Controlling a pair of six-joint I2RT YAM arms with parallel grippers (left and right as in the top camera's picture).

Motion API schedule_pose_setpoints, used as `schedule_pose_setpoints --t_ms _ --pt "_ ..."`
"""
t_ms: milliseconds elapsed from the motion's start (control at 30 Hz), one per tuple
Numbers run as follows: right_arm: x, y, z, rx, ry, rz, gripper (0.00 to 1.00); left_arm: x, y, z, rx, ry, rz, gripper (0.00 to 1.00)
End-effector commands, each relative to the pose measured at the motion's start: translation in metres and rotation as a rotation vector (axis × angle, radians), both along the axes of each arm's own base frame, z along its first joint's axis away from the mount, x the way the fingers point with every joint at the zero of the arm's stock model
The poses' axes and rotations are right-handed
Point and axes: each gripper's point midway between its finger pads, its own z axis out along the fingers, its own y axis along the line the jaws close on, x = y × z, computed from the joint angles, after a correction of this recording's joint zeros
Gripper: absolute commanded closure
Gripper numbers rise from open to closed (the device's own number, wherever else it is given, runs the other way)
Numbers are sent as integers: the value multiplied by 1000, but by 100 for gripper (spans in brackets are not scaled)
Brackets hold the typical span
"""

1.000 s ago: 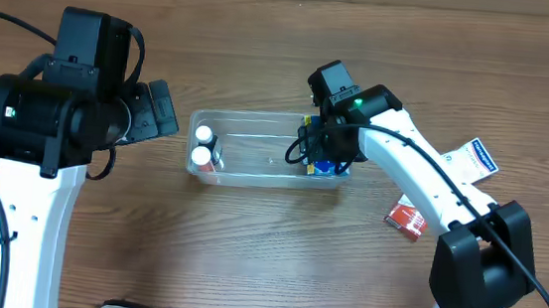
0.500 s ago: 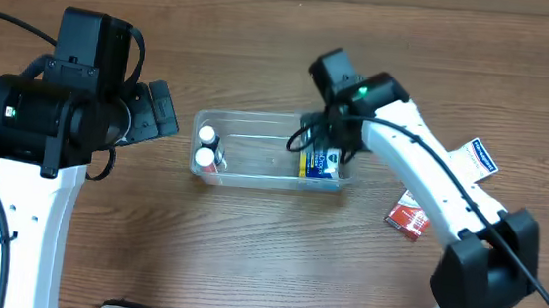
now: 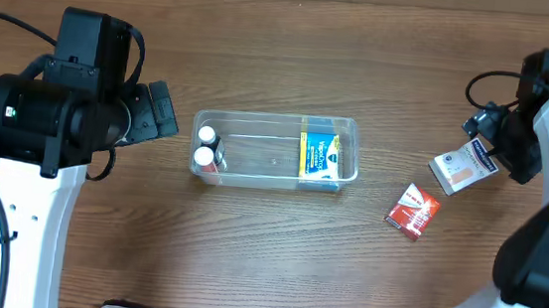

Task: Pack container
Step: 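Grasp the white Hansaplast box with the right gripper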

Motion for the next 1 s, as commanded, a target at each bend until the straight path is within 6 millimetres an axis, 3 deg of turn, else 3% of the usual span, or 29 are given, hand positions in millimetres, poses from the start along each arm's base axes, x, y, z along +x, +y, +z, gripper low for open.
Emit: schedule_pose_setpoints --t_ms 0,167,367,600,700,800,867,967 --pt "2 1 -31 71 47 19 0 0 3 0 17 5 -8 0" --pt "8 6 -60 103 90 52 0 0 3 -1 18 6 -8 0" --pt "4 7 -82 125 143 49 0 1 3 -2 18 12 -8 0" --pt "0 9 -83 129 159 49 1 1 3 -2 19 13 -8 0" --pt "-11 12 -93 140 189 48 7 1 3 -2 18 13 -8 0" --pt "-18 20 -98 177 203 46 26 1 3 -3 19 14 -8 0" --pt "-16 22 -94 192 191 46 28 -1 3 -3 19 18 -8 0" --pt "-7 24 -72 182 157 57 27 -1 3 -3 20 21 -8 0"
